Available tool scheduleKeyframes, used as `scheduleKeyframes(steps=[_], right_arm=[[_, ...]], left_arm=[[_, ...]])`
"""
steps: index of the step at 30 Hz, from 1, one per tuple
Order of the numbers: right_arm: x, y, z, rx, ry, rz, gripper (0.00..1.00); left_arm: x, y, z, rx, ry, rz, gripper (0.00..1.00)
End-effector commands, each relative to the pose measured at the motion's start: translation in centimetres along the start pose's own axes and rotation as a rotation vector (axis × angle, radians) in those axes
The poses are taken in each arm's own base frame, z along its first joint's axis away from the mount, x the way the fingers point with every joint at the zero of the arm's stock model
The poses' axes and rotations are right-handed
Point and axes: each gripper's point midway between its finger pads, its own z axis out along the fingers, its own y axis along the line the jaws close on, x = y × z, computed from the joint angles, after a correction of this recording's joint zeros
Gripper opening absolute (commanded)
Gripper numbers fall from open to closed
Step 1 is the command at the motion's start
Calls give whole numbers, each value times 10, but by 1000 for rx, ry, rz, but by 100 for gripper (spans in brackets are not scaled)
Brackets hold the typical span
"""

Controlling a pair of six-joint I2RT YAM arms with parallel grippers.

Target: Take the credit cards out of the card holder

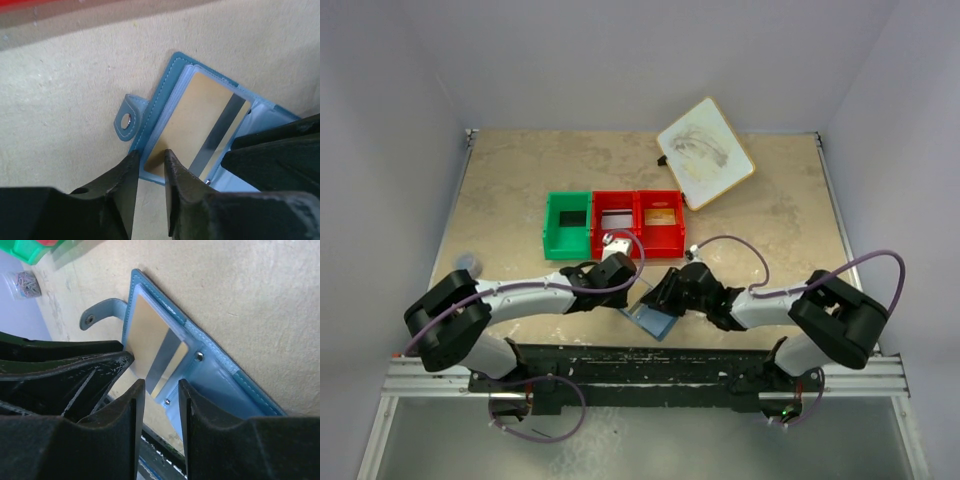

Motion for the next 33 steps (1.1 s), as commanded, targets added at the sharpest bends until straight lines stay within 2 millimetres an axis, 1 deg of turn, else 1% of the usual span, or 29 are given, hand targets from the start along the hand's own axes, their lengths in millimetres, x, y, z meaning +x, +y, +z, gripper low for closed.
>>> scheduleKeyframes(steps=[1,2,3,4,8,10,13,15,17,19,21,24,27,29,30,31,32,33], right_arm=[[8,-1,0,-46,16,80,36],[8,-2,1,-55,18,88,34],[9,-4,2,-53,22,96,29],[10,-5,3,-48,27,102,26],[7,-4,2,-91,9,114,25],[5,-1,-1,-130,3,118,25],[1,3,-3,-166,-7,126,25],[2,4,-5,-183,0,126,17],[5,1,-6,-179,12,128,14],[6,-1,-8,-188,11,132,15],[7,1,-10,-205,13,130,19],[9,3,-10,-214,27,108,18],[9,5,-9,-220,28,101,11],[8,7,-9,-223,26,105,1],[8,7,-10,-225,25,104,2],[7,8,-10,-229,24,100,7],[7,9,-10,-230,24,96,10],[7,8,-9,-225,24,97,9]], left_arm=[[14,-14,0,105,28,-51,22],[19,-16,0,121,40,-59,18],[23,-17,0,125,48,-62,16],[27,-17,-1,119,52,-60,15],[33,-22,-9,133,44,-66,12],[37,-31,-13,165,43,-70,10],[39,-37,-15,164,44,-71,10],[36,-24,-14,80,20,-73,9],[32,-14,-13,27,3,-57,9],[26,-8,-14,-8,-17,-40,9],[22,-7,-15,-32,-25,-22,9],[20,-5,-14,-55,-25,-10,9],[21,-3,-13,-60,-25,-12,8],[22,-3,-12,-60,-24,-13,8],[22,-3,-12,-58,-25,-14,8],[22,-3,-12,-56,-25,-13,8],[22,-4,-12,-54,-24,-12,8],[22,-5,-12,-49,-24,-11,8]])
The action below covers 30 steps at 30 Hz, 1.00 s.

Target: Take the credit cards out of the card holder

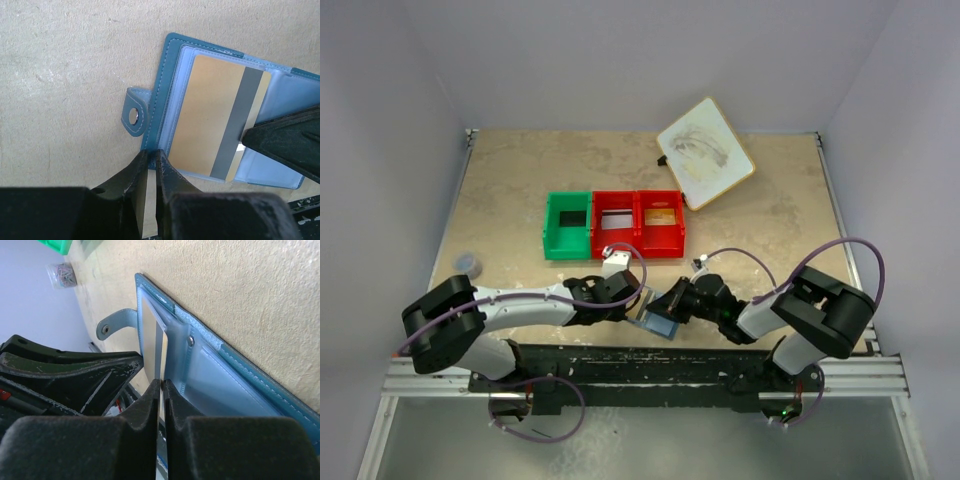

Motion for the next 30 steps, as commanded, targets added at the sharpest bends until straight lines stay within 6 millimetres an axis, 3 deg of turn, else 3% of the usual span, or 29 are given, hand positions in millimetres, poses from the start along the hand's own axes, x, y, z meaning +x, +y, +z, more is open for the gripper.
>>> scheduleKeyframes(steps=[1,4,7,13,17,20,23,26,30], right_arm=[[-3,15,2,-53,-3,-17,8],[-3,15,3,-52,-3,-15,0],[0,10,3,-25,13,-14,0],[6,-10,-13,12,29,-42,0],[9,-16,-14,41,59,-75,0],[9,-19,-19,31,62,-79,0],[10,-24,-25,35,68,-71,0],[8,-26,-30,35,58,-73,0],[4,-26,-28,54,55,-87,0]], left_arm=[[-11,-7,-1,10,-30,-2,8],[-11,-9,-2,19,-29,2,8],[-17,-3,-5,-14,-53,-13,8],[-46,-3,-27,-6,-153,-61,13],[-65,-21,-44,88,-207,-99,16],[-76,-51,-54,237,-226,-90,18],[-73,-74,-53,333,-191,-69,19],[-56,-89,-38,376,-118,-41,19],[-35,-93,-16,369,-41,-28,19]])
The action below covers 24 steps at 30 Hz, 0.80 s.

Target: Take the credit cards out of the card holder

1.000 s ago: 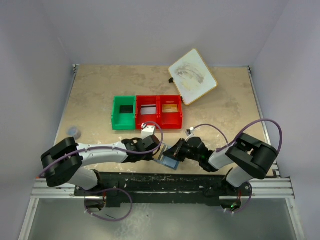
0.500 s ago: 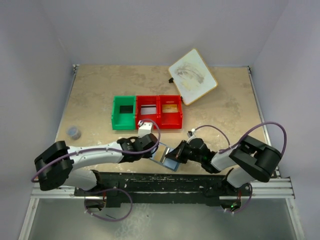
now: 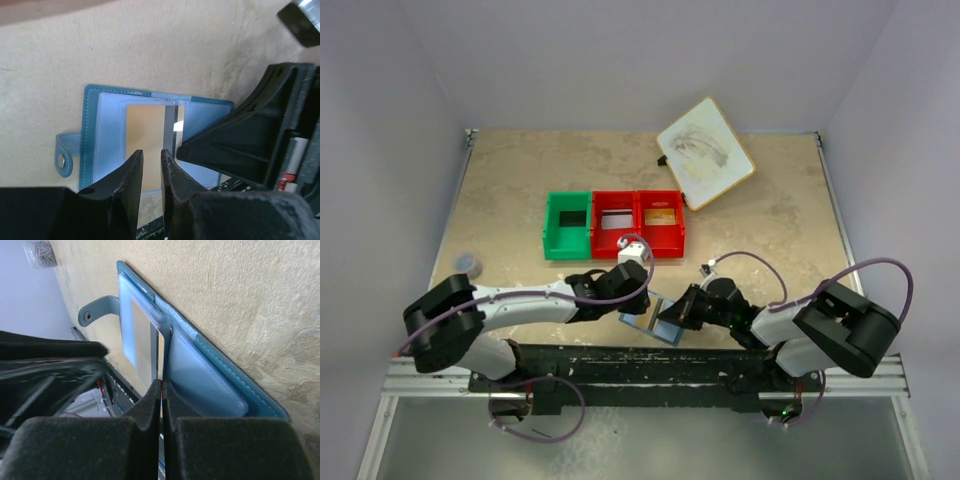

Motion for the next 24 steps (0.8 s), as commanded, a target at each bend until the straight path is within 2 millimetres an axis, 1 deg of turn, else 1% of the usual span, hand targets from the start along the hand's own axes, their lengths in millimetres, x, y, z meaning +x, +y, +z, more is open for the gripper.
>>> scheduleKeyframes(steps=[1,4,6,8,9,13,16,18,24], right_arm=[[-2,-4,-1,28,9,-32,0],[-6,-11,-6,48,-6,-18,0],[-8,-8,-8,31,-8,-19,0],[-9,-6,-8,36,4,-37,0],[-10,-6,-7,46,9,-46,0],[-17,-3,-2,50,-6,-38,0],[-22,0,1,26,-27,4,1],[-26,6,3,-3,-45,28,8],[-35,13,9,-34,-86,71,12]], left_arm=[[5,-18,14,59,35,0,19],[11,-8,20,13,47,14,18],[16,4,23,-37,49,16,18],[21,18,26,-100,55,18,17],[25,22,28,-113,65,22,17],[36,25,31,-118,96,46,14],[41,27,32,-128,104,56,12],[44,31,32,-143,112,62,11],[47,40,30,-177,112,68,10]])
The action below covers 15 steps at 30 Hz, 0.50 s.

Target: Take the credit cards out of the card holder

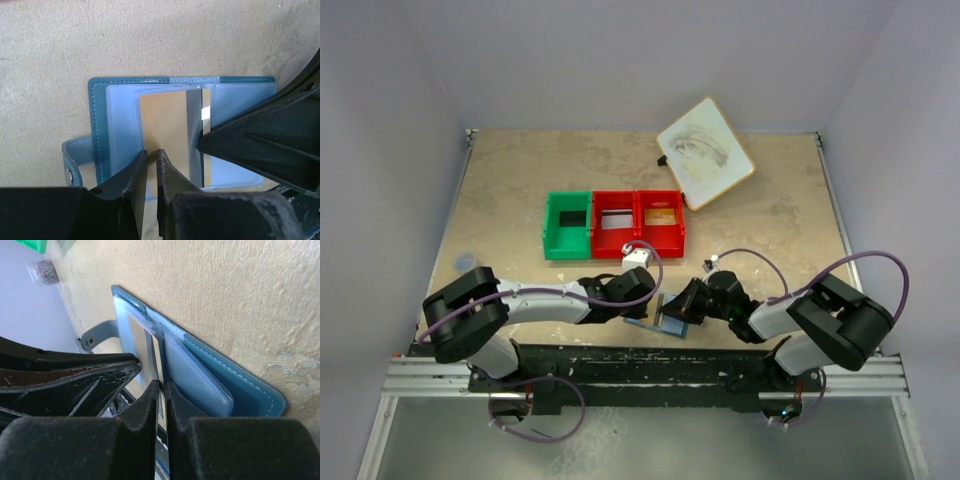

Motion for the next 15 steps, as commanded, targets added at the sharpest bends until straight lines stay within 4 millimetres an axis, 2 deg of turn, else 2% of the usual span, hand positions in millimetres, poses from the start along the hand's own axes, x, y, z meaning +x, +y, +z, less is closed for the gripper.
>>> scheduleKeyframes(steps=[1,4,8,10,11,15], right_arm=[[-17,17,6,-56,-75,31,10],[-18,18,6,-58,-81,22,0],[-13,11,4,-42,-56,-3,0],[-8,7,0,-40,-38,-14,0],[-6,4,-2,-34,-34,-16,0],[-2,-4,-3,0,-12,-34,0]], left_arm=[[19,23,5,-86,49,33,10],[19,24,5,-95,46,33,9],[12,25,3,-123,32,25,7],[7,37,1,-214,21,1,3],[5,39,2,-248,16,-8,1],[1,38,9,-306,19,-39,0]])
